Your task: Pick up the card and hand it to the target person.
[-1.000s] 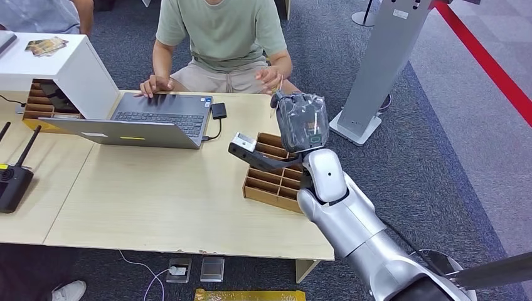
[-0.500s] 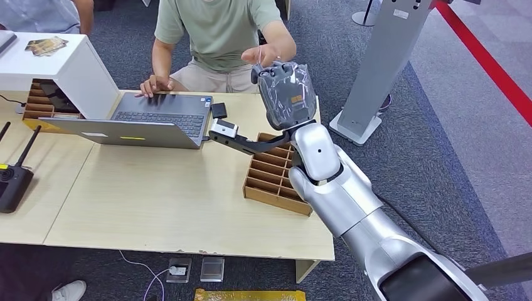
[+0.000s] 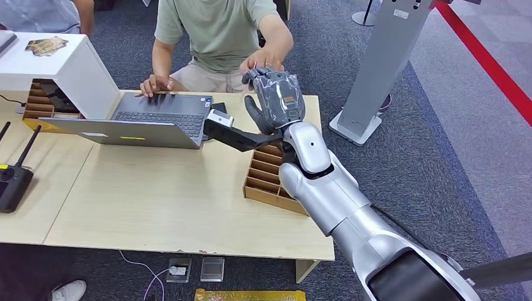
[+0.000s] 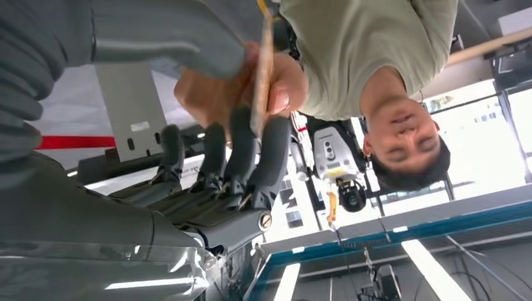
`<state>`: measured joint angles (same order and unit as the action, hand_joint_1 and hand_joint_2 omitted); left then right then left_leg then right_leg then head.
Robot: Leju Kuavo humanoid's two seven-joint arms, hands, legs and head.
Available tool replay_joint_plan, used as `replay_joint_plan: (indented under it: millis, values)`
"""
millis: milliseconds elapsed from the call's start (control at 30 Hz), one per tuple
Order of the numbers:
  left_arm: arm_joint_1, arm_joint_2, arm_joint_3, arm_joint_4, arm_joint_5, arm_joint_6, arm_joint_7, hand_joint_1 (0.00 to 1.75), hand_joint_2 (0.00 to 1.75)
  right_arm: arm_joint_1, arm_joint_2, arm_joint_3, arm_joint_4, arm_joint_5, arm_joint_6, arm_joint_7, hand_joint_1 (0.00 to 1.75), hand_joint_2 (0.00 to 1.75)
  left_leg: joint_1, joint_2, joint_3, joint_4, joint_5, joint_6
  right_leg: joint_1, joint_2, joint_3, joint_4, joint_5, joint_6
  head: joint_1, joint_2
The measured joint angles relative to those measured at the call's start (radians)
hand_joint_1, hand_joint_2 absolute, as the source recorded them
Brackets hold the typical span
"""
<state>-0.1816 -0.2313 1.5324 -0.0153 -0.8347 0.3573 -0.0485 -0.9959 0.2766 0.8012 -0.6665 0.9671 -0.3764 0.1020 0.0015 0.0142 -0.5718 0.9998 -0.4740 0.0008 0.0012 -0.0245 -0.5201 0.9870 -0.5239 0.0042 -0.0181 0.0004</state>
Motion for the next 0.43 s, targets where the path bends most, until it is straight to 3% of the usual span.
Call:
replay_joint_plan:
  millis: [433]
  values:
    - [0.0,0.002,0.0,0.0,0.049,-0.001,-0.007,0.0,0.0,0.023,-0.007,-0.001,-0.015,-0.13,-0.003,-0.024,0.0,1.75,0.0,0.0,0.0,0.0,0.0,0.0,0.0,0.0,0.0,0.0,0.0,0.0,0.0,0.0]
